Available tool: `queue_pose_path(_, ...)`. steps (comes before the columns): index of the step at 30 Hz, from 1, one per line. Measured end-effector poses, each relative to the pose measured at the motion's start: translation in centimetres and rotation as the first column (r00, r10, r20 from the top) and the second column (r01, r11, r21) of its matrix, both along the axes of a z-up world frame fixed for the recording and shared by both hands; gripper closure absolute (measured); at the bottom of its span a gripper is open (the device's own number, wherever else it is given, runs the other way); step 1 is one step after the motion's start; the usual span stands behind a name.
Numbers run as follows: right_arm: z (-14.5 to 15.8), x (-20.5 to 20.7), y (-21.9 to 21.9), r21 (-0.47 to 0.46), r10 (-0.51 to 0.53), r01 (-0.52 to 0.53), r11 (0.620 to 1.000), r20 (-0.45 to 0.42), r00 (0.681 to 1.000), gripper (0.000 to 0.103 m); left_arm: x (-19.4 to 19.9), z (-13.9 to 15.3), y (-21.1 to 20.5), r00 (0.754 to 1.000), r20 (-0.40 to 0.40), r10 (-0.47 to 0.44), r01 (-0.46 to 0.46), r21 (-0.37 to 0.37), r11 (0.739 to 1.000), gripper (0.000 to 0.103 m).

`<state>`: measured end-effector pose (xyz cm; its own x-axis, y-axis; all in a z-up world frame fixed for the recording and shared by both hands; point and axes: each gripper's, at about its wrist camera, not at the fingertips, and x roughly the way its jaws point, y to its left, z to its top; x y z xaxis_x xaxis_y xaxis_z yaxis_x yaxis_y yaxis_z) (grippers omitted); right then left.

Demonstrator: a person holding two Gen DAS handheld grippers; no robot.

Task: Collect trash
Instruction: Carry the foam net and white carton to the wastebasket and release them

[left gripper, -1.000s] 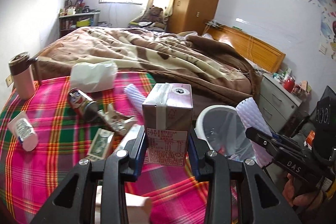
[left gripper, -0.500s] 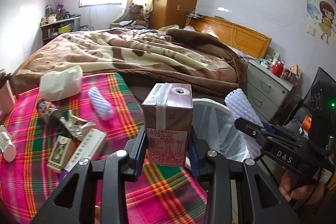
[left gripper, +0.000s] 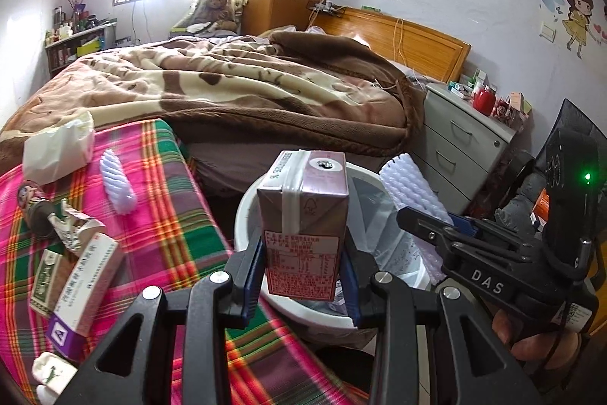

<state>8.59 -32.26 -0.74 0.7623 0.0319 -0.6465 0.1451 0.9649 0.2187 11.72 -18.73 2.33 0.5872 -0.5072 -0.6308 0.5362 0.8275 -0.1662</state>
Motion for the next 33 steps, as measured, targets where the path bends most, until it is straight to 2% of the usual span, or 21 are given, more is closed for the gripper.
queue_pose_path(14, -1.5, 1.0, -1.5, -0.024, -0.026, 0.025, 0.999, -0.072, 0.997, 0.069, 1.2, -1.8, -3.1, 0.998, -0.054, -0.039, 0.041, 0.033, 0.999, 0.065)
queue_pose_path(18, -1.7, 1.1, -1.6, -0.041, -0.033, 0.03, 0.999, -0.089, 0.996, 0.068, 1.4, -1.9, -3.3, 0.997, -0.061, -0.047, 0.049, 0.025, 0.999, 0.046)
queue_pose_path(21, -1.8, 1.0, -1.7, -0.056, -0.049, 0.044, 0.997, -0.09, 0.995, 0.062, 1.2, -1.7, -3.0, 0.998, -0.052, -0.042, 0.043, 0.025, 0.999, 0.043)
queue_pose_path(25, -1.6, 0.7, -1.8, -0.045, -0.051, 0.047, 0.998, -0.077, 0.996, 0.047, 1.2, -1.5, -2.4, 0.998, -0.048, -0.033, 0.034, 0.019, 0.999, 0.035)
queue_pose_path(33, -1.0, 0.4, -1.3, -0.033, -0.059, 0.057, 0.998, -0.053, 0.997, 0.046, 0.9, -1.1, -0.6, 0.999, -0.04, -0.005, 0.005, 0.008, 1.0, 0.033)
